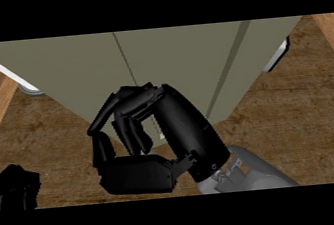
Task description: Pick up the bottled water, place it into the cabinet and close the cabinet
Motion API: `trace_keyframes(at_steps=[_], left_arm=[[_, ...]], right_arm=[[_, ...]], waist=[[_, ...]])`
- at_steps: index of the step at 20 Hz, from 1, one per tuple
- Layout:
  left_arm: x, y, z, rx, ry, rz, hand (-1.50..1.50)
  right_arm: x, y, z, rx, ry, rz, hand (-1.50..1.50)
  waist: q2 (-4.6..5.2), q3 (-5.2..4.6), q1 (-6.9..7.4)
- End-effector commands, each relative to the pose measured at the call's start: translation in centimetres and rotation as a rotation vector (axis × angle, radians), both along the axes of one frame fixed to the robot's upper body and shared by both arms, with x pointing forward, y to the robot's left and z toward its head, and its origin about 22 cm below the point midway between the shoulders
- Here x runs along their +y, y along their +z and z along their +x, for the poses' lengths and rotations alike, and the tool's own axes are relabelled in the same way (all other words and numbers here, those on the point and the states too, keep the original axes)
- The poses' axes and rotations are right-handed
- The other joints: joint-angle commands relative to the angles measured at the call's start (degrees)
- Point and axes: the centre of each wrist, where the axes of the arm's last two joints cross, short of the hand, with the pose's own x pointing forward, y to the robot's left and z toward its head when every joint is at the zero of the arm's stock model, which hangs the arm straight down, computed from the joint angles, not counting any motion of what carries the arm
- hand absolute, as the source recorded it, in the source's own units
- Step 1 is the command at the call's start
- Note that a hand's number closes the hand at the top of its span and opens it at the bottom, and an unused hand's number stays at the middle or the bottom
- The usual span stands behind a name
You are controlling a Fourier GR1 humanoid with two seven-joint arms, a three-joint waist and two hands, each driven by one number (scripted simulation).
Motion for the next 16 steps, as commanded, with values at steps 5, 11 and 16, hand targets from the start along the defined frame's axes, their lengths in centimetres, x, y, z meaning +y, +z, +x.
trace_keyframes(at_steps=[5, 11, 16], left_arm=[[2.9, 0.8, -0.5, -0.011, 0.005, 0.024, 1.50], [1.6, -0.3, -1.7, -0.013, -0.005, 0.007, 1.50], [2.2, 0.9, 0.2, -0.015, -0.017, 0.019, 1.50]], right_arm=[[-2.5, -2.7, 10.3, 0.108, 0.009, 0.021, 1.50], [-6.1, -4.3, 14.9, 0.110, -0.042, 0.002, 1.50], [-7.2, -4.0, 15.9, 0.095, -0.037, -0.011, 1.50]], waist=[[0.20, 0.08, -0.57], [0.28, 0.07, -0.50], [0.64, 0.07, -1.42]])
